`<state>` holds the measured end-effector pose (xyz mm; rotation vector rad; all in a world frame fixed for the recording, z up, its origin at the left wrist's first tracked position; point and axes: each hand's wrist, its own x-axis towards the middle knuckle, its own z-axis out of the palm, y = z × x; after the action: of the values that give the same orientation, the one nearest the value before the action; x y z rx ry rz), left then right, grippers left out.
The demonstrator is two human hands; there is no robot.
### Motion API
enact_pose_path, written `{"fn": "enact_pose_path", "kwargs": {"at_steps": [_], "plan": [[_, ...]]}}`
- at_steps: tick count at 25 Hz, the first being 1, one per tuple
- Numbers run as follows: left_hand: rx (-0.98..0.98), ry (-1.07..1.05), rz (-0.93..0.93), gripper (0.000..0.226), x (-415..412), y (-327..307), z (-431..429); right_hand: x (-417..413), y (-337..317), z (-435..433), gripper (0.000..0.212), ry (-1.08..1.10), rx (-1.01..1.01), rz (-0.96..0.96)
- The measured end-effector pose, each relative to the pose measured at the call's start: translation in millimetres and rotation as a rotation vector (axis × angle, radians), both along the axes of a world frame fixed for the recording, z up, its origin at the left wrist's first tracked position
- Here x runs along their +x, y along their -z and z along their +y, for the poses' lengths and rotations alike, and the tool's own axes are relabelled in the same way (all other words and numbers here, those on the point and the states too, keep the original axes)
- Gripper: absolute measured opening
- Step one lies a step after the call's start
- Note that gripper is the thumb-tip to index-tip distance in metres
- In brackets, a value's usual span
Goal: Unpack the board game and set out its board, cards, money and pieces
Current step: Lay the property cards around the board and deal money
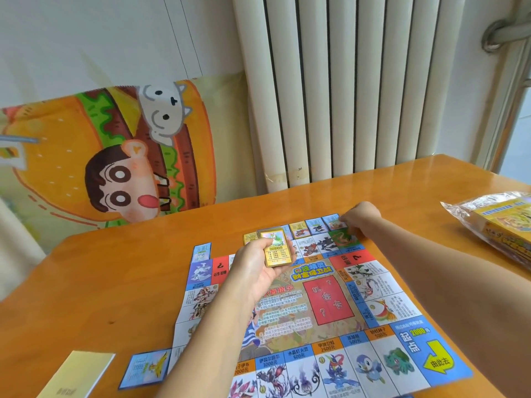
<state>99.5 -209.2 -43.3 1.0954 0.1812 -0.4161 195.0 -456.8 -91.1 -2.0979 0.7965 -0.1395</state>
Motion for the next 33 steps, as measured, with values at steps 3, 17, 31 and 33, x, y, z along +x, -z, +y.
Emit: {"fn": "enact_pose_path", "kwargs": {"at_steps": [3, 17, 31, 33], "plan": [[-0.016, 0.009, 0.011, 0.015, -5.0, -3.1, 0.4, -5.8, -10.1, -2.8, 0.016, 0.002, 0.018, -0.031], [0.264, -0.021, -0.171, 0.026, -84.5, -4.0, 18.6, -131.7, -108.7, 39.4, 0.015, -0.589, 0.110, -0.223], [0.410, 0.006, -0.230, 0.055, -126.7, 19.5, 41.7, -196.8, -94.1, 110.8, 0.029, -1.105, -0.126, -0.080], [0.360, -0.006, -0.201, 0.031, -119.5, 20.3, 47.7, -190.7, -94.7, 111.0, 0.031, -1.077, -0.118, -0.076]]}}
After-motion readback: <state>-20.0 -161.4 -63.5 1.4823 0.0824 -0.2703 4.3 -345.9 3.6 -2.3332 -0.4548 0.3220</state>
